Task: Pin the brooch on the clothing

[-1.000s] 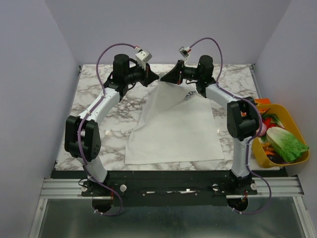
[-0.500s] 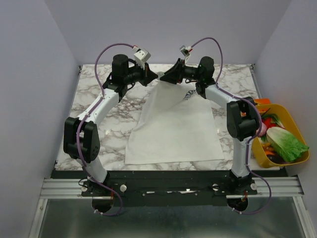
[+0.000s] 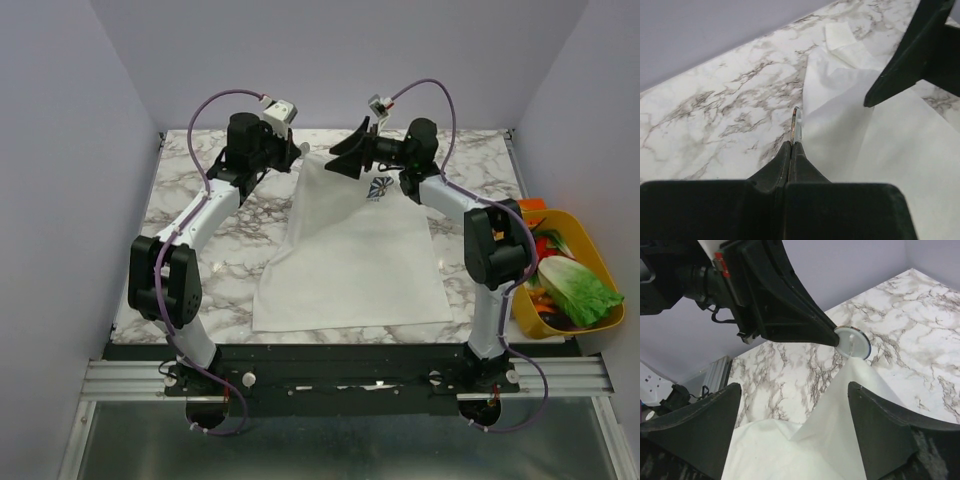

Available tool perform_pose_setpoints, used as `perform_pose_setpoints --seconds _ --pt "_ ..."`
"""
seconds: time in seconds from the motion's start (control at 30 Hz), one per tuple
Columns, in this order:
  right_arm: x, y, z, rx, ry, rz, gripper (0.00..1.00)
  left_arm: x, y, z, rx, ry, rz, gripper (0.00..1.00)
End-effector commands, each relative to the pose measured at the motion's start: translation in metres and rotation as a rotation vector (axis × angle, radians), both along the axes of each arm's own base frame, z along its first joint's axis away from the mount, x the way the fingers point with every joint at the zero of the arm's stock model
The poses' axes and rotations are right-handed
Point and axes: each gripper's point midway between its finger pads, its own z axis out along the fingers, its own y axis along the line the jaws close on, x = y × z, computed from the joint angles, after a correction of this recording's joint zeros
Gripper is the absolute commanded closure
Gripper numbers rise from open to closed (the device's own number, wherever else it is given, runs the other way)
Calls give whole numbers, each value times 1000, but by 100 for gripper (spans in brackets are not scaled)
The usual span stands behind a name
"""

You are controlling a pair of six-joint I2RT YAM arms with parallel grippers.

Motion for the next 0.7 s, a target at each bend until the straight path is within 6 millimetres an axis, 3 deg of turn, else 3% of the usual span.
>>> perform_pose_setpoints --seconds 0.0,0.07,0.23,0.3,0.43,0.63,0.67 --pt "0 -10 27 4 -75 -81 0 14 30 -23 141 3 184 100" --pt "1 -12 19 -20 -46 -110 0 18 38 -38 216 18 243 100" --pt "-1 -22 10 -60 -31 -189 0 21 33 -77 368 56 306 100" --pt "-4 -26 -4 -87 7 -217 0 22 39 -87 442 55 359 100" --pt "-3 -38 -23 -146 68 -300 0 18 30 -105 530 46 380 98" --pt "-7 -68 -52 -227 203 -506 0 11 20 -101 484 31 383 56" --pt "-9 -74 -56 -240 228 -535 0 10 19 -99 468 27 379 39"
